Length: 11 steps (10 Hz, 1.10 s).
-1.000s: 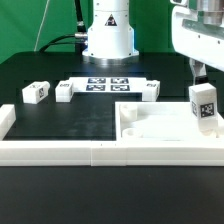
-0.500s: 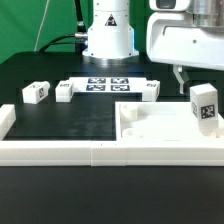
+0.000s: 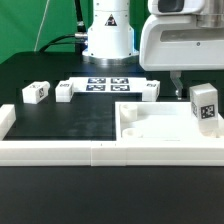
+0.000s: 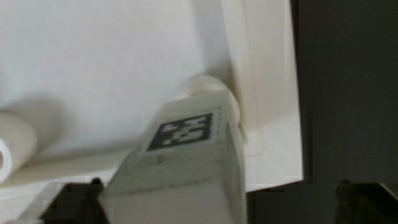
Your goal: Assemble one leg
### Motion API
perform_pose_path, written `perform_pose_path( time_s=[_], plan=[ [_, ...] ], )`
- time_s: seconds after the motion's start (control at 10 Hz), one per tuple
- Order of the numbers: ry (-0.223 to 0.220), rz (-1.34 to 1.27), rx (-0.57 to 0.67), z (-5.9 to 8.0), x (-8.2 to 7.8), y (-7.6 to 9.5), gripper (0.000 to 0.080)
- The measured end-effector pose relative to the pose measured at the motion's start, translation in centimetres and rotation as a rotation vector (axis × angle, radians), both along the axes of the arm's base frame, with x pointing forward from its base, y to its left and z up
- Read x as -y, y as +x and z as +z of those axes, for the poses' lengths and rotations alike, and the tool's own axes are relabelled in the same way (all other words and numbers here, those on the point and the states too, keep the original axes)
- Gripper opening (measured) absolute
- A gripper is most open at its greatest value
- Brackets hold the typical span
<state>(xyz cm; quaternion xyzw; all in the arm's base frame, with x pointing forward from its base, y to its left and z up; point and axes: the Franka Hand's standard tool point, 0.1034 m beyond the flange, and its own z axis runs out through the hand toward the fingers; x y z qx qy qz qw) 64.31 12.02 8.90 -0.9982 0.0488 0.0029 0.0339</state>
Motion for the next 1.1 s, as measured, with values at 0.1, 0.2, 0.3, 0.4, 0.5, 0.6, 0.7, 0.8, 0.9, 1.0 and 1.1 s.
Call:
perform_pose_path(
  time_s=[0.1, 0.2, 0.3, 0.4, 0.5, 0.6, 0.7, 0.8, 0.9, 1.0, 1.1],
  plan=[
    [0.0, 0.113, 0.008, 0.03, -0.01, 0.02, 0.0649],
    [0.001, 0.128, 0.009, 0.03, -0.03, 0.02, 0.0649],
    [0.001, 0.125, 0.009, 0.02, -0.03, 0.02, 0.0602],
    [0.001, 0.125, 0.009, 0.02, -0.03, 0.02, 0.0602],
    [0.001, 0.125, 0.009, 0.02, -0.03, 0.02, 0.0422],
    [0.001, 0.126, 0.009, 0.02, -0.03, 0.02, 0.0422],
    [0.001, 0.125, 0.009, 0.02, 0.01, 0.02, 0.029],
    [0.001, 0.125, 0.009, 0.02, 0.01, 0.03, 0.029],
    [0.001, 0.121, 0.008, 0.02, 0.01, 0.03, 0.029],
    [0.001, 0.099, 0.007, 0.02, 0.02, 0.03, 0.029],
    [0.001, 0.099, 0.007, 0.02, 0.01, 0.02, 0.029]
  ],
)
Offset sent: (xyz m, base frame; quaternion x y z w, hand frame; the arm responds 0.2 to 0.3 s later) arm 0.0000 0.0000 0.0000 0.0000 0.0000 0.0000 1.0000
